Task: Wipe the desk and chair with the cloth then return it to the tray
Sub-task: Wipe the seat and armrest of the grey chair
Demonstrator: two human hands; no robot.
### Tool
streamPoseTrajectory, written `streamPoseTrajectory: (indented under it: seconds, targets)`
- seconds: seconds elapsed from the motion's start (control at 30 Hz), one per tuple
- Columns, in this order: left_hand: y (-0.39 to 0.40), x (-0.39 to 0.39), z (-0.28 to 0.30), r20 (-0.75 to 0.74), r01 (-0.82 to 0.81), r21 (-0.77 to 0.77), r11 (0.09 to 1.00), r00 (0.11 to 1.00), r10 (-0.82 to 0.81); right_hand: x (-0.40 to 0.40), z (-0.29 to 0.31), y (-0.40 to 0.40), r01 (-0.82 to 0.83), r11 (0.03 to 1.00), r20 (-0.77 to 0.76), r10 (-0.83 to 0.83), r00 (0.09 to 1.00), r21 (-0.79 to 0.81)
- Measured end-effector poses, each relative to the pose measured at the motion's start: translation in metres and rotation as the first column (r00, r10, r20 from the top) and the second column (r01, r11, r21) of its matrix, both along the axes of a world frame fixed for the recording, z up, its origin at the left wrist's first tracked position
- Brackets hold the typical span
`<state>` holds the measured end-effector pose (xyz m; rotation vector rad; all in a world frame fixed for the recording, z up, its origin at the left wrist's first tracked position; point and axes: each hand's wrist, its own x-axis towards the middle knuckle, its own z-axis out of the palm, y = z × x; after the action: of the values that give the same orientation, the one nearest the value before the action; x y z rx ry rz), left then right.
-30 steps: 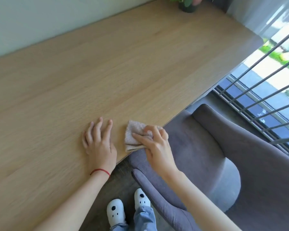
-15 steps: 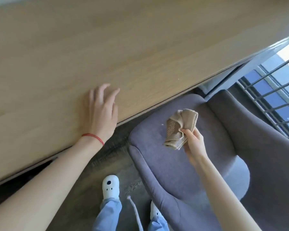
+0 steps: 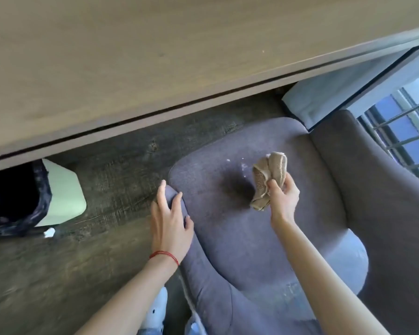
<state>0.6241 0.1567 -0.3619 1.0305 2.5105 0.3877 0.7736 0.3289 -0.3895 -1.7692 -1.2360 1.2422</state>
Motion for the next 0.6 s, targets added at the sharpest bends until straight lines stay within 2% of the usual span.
streamPoseTrajectory:
  seconds: [0.07,0.13,0.23,0.3,0.4,0.5,0.57,0.6]
  targets:
    - [0.004,0.009,-0.009,0.015,-0.072,0.040,0.997,0.997,0.072,0.007,-0.009,0.006,-0.003,0.994,0.176,-0.017,0.984,0.113]
    - [0.008,0.016,-0.013,0.018,-0.138,0.098,0.986,0.990,0.137,0.009,-0.016,0.020,-0.080,0.982,0.277,0.030,0.960,0.171]
    - [0.010,0.019,-0.019,-0.014,-0.152,0.142,0.978,0.988,0.155,0.001,-0.033,0.049,-0.227,0.970,0.436,0.165,0.885,0.093]
    - [0.009,0.018,-0.023,-0.025,-0.151,0.157,0.976,0.987,0.156,-0.018,-0.050,0.058,-0.316,0.946,0.583,0.296,0.757,-0.071]
    - [0.009,0.016,-0.027,-0.057,-0.142,0.159,0.977,0.987,0.153,-0.052,-0.068,0.055,-0.283,0.937,0.779,0.331,0.533,-0.204]
    - [0.009,0.017,-0.024,-0.065,-0.139,0.159,0.977,0.986,0.151,-0.052,-0.078,0.046,-0.394,0.900,0.798,0.372,0.473,-0.186]
    - [0.011,0.017,-0.023,-0.047,-0.143,0.159,0.977,0.987,0.152,-0.036,-0.081,0.033,-0.572,0.806,0.807,0.434,0.400,-0.150]
    - [0.012,0.018,-0.022,-0.037,-0.147,0.151,0.977,0.987,0.155,-0.029,-0.082,0.022,-0.685,0.709,0.809,0.495,0.318,-0.164]
